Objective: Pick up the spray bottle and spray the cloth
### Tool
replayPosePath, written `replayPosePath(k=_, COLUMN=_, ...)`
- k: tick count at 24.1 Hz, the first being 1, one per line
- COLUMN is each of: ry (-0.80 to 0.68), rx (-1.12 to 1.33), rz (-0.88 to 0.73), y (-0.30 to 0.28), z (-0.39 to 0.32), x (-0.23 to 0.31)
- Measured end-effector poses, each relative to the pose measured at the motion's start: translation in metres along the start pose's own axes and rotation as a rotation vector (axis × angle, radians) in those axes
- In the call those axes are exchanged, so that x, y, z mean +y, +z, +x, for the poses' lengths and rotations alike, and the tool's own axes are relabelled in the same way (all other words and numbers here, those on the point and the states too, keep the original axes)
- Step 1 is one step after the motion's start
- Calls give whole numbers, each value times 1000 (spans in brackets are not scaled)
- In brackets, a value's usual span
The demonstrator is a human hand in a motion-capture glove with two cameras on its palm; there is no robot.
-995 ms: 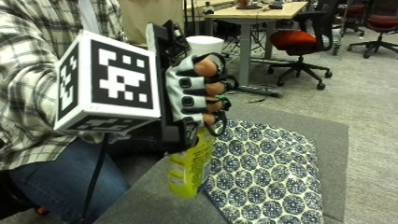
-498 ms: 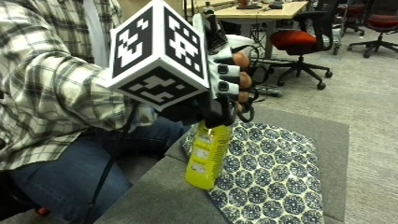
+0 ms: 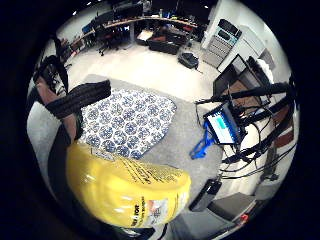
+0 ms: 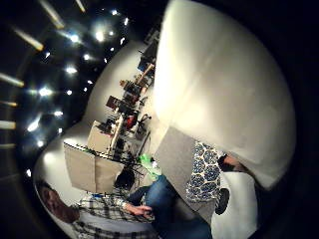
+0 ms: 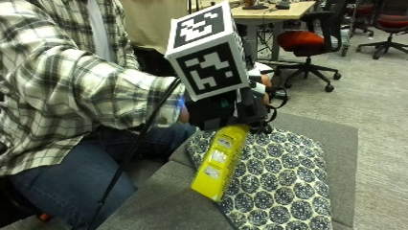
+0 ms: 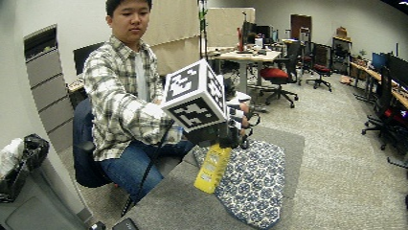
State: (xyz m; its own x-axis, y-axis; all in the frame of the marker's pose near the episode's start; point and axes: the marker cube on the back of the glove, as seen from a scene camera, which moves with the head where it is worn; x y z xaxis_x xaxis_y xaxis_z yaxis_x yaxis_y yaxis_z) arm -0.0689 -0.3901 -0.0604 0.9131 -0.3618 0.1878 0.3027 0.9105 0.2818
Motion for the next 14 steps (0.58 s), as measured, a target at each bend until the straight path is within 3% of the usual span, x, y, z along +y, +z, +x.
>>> replayPosePath(k=14, ry=-82, rx=250, rz=-208, y=41, z=-16, x=-1)
